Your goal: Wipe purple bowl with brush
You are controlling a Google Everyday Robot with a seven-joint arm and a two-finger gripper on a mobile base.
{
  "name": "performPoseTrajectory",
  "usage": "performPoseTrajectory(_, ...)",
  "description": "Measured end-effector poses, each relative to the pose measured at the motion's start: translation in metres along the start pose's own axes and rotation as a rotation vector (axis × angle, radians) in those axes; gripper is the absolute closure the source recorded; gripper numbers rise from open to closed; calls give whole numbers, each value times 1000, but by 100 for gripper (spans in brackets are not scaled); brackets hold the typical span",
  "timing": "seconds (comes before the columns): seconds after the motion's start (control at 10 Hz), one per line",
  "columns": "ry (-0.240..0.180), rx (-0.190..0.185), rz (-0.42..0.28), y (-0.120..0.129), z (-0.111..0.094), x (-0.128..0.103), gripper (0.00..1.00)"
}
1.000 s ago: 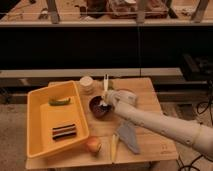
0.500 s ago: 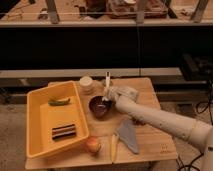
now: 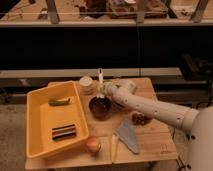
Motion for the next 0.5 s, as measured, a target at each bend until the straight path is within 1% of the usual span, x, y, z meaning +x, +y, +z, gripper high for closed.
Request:
performPoseTrajectory(0.1, -30, 26, -3, -9, -4, -3, 100)
performPoseTrajectory(0.3, -76, 60, 2, -20, -11, -16, 100)
performPoseTrajectory(0.5, -104, 95, 11, -31, -13, -30, 100)
